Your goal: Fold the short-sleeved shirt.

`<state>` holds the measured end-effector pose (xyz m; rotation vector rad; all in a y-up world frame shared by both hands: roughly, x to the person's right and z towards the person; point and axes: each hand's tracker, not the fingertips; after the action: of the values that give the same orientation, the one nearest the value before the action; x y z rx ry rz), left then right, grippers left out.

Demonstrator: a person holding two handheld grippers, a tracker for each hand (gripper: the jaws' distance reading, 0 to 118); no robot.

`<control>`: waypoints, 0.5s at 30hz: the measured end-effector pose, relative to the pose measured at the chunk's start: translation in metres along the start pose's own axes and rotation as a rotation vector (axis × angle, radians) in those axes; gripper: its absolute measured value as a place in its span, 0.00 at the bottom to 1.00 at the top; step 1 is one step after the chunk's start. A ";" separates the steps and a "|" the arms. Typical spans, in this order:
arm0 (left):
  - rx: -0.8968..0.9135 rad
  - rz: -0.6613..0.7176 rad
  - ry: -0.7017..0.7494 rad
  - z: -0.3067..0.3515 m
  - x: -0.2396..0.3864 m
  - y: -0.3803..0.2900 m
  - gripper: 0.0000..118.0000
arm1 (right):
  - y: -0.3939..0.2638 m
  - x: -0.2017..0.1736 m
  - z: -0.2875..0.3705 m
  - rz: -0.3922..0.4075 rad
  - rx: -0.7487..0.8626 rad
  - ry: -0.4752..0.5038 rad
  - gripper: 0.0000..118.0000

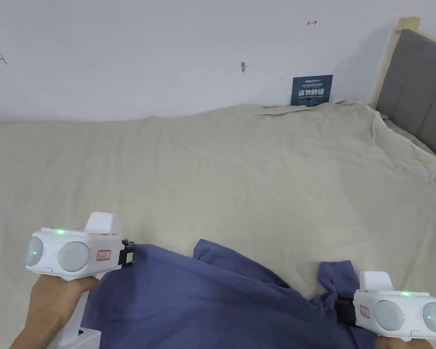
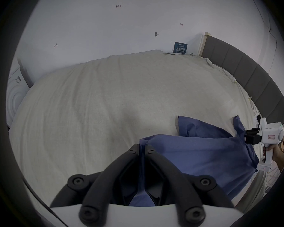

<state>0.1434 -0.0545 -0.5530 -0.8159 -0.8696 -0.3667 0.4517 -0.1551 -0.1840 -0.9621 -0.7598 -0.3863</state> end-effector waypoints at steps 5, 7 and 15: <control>0.001 0.011 0.004 0.001 -0.001 -0.004 0.01 | 0.003 -0.001 0.013 0.024 0.039 -0.004 0.03; 0.004 0.012 0.008 0.003 -0.003 -0.005 0.01 | 0.003 0.003 0.024 0.027 0.071 0.014 0.03; 0.076 0.036 0.044 0.040 -0.011 -0.006 0.01 | 0.028 0.018 0.108 0.025 0.319 0.080 0.02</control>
<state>0.1120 -0.0284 -0.5440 -0.7498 -0.8219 -0.3168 0.4367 -0.0484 -0.1501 -0.6523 -0.7102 -0.2703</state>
